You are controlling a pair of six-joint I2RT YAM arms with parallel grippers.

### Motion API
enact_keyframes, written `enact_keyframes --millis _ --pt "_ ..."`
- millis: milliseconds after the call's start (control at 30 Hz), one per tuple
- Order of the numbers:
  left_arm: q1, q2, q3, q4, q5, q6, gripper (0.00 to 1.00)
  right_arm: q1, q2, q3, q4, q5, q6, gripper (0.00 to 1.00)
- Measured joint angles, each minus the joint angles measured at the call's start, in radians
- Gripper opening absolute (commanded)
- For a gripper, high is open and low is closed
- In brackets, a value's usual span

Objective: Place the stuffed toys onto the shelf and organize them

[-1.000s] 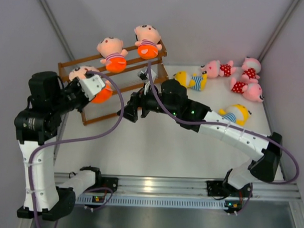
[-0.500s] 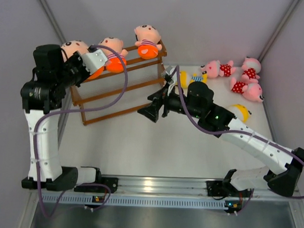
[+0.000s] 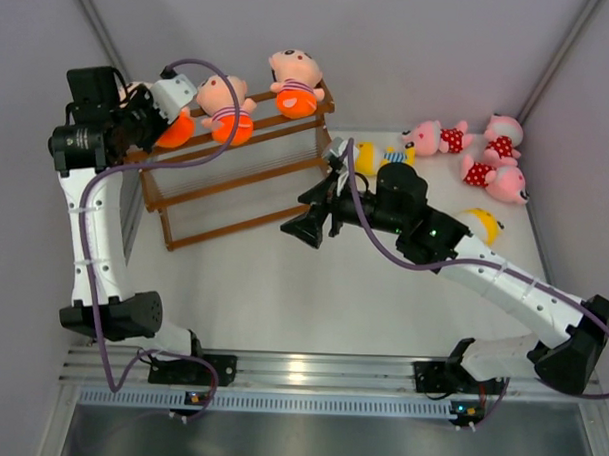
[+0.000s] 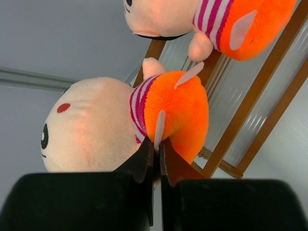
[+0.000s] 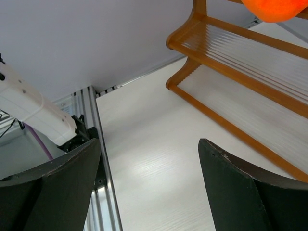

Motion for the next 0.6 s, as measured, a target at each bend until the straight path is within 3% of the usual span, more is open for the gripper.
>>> enact_keyframes --millis 500,600 --pt "0.019 0.096 0.003 0.002 0.005 0.006 0.00 -0.007 -0.005 -0.040 0.051 -0.042 0.002 0.83" --pt "0.019 0.096 0.003 0.006 0.005 0.019 0.14 -0.007 -0.014 -0.042 0.059 -0.043 0.005 0.83"
